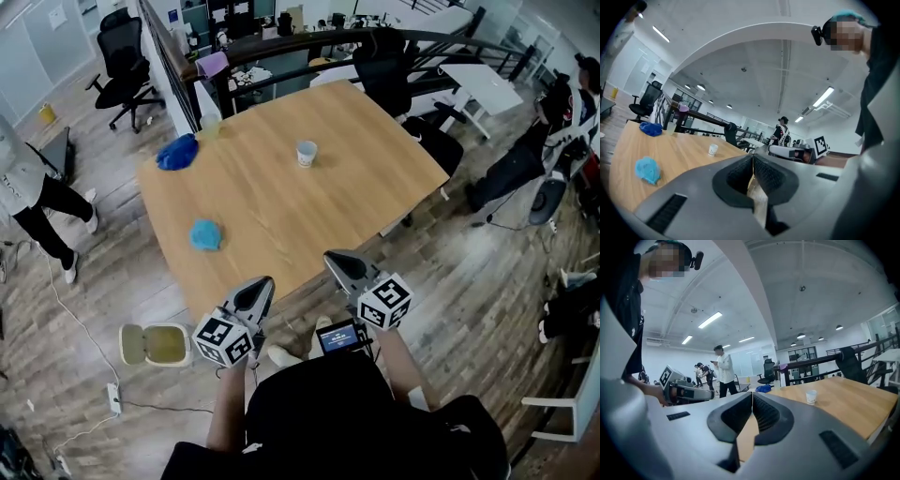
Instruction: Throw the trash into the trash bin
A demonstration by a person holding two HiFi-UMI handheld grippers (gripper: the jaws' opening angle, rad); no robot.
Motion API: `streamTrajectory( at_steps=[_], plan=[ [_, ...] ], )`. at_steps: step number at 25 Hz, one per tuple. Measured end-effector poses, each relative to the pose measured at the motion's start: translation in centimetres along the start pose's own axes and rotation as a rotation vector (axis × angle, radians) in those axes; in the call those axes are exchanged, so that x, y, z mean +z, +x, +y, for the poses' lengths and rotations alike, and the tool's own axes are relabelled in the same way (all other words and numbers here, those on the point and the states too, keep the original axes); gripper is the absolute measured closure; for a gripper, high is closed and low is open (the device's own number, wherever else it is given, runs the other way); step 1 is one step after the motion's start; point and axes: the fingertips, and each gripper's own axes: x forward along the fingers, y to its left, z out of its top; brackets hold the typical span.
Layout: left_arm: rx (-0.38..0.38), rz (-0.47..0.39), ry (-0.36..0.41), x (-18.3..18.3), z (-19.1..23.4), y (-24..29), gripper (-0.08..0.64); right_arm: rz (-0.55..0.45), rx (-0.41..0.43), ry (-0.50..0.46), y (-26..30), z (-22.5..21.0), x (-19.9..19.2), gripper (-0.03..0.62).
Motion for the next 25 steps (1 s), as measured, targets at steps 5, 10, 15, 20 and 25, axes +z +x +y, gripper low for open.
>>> streamTrajectory(
  at_steps=[5, 10, 15, 20, 25],
  plan=[
    [0.025, 0.026, 0.008, 1.0, 3.0, 3.3, 0.551, 0.000, 0.009, 0.035, 3.5, -4.1, 0.1, 0.594],
    [0.023, 0.066, 0.087, 4.1, 5.1, 9.3, 0.551, -0.018, 0.048, 0.059, 7.6, -10.0, 1.6, 0.594],
    [0.046, 0.050, 0.086, 6.9, 7.5, 16.1, 0.551, -0.039, 0.090, 0.066, 10.5, -16.6, 3.0, 0.593],
    [0.068, 0.092, 0.080, 5.7, 7.5, 21.3, 0.551, -0.013, 0.138, 0.100, 11.5, -22.3, 2.2, 0.592],
    [0.116, 0.102, 0.048, 5.1, 9.9, 23.8, 0.551, 0.053, 0.181, 0.100, 14.8, -26.0, 0.5, 0.592]
  ],
)
